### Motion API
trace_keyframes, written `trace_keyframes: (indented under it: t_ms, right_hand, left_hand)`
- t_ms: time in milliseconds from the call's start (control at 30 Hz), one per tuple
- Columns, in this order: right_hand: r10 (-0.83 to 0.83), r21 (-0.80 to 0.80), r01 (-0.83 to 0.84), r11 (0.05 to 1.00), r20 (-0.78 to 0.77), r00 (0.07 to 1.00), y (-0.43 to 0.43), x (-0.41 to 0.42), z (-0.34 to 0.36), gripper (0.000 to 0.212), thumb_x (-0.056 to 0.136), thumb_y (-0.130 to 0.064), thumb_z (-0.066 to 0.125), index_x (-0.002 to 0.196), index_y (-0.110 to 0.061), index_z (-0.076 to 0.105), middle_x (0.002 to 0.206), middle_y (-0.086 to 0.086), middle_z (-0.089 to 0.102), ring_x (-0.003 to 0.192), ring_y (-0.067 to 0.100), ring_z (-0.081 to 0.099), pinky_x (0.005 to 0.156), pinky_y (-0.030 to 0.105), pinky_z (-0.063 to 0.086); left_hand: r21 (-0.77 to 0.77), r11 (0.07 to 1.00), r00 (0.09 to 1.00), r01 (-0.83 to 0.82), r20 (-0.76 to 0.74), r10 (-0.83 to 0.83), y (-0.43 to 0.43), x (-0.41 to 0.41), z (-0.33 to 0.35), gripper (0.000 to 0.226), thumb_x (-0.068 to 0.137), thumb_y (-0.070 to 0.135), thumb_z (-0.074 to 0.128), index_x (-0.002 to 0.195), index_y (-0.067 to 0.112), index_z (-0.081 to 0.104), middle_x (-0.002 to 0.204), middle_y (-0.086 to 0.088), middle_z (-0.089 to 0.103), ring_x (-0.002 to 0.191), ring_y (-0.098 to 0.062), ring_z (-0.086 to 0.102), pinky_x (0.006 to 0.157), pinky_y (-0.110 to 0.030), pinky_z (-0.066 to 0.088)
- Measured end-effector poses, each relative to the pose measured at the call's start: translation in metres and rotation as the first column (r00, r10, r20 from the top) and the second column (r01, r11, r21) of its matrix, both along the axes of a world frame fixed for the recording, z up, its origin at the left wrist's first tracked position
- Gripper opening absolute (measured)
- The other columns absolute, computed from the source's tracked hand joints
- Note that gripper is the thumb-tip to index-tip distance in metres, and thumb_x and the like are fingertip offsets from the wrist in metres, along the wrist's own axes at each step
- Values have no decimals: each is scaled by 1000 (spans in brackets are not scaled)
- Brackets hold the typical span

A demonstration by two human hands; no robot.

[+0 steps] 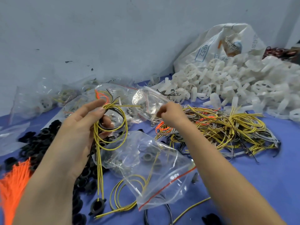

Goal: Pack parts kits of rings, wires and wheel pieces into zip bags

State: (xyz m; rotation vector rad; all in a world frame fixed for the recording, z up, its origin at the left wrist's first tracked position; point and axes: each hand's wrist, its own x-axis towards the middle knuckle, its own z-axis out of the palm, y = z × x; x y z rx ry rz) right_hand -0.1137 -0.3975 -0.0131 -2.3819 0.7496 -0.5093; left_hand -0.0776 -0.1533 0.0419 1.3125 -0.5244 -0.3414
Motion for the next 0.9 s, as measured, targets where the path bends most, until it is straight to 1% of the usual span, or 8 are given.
trace_keyframes:
  t_ms: [100,167,367,467,567,633,700,900]
  right_hand:
    - [25,-347,-148,926,-333,943,-3,24,-18,30,86,-2,55,111,-12,67,115,11,64,108,31,58,85,37,47]
    - [-57,-522,-193,831,-425,903,-16,29,-27,28,86,-4,55,112,-12,64,119,11,62,115,31,53,92,40,42]
    - [-45,-609,-308,731,-493,869,-40,31,-29,25,88,-8,52,108,-17,64,115,12,61,122,29,43,105,46,27]
    - [40,-462,-246,852,-411,911,-43,27,-20,18,93,-19,48,105,-23,61,110,4,64,119,24,44,107,47,21]
    - [144,42,-145,989,25,989,-36,23,1,11,94,-10,51,99,-16,57,91,2,70,85,12,59,83,32,43]
    - [113,293,-183,939,241,964,-29,17,20,21,89,1,53,105,-9,62,79,1,68,75,13,59,73,27,44]
    - [136,385,-244,890,287,948,-25,9,37,30,86,5,55,112,-6,65,79,3,69,77,15,61,72,25,48]
    - [345,426,-580,695,510,788,10,-25,84,20,88,6,55,103,-1,67,83,7,70,66,12,67,68,25,57]
  left_hand:
    - [7,1000,1000,13,15,-14,-2,-1,-2,22,97,12,48,107,21,65,59,6,60,56,-6,60,75,-33,47]
    - [7,1000,999,30,25,-30,-2,-2,-3,21,96,12,50,109,19,66,62,4,61,58,-7,60,74,-34,47]
    - [12,999,997,42,64,-43,-1,3,-6,23,96,13,51,110,23,67,64,2,63,62,-9,61,80,-40,46]
    - [3,1000,997,16,70,-16,-1,3,-6,30,97,10,50,108,33,67,62,0,63,62,-12,62,82,-42,48]
    - [-16,1000,996,-11,88,13,-1,3,-6,38,96,7,49,109,38,65,61,-1,62,63,-13,61,79,-42,48]
    - [-17,1000,996,-22,90,24,-2,3,-7,41,96,5,48,107,41,65,61,-1,62,62,-14,61,75,-40,47]
    - [-11,999,996,-32,87,33,-2,4,-8,41,96,5,47,106,40,65,62,-2,63,64,-16,61,73,-40,46]
    - [-26,998,998,-55,9,56,-6,4,-11,30,95,3,50,117,20,62,68,1,71,65,-11,66,71,-34,50]
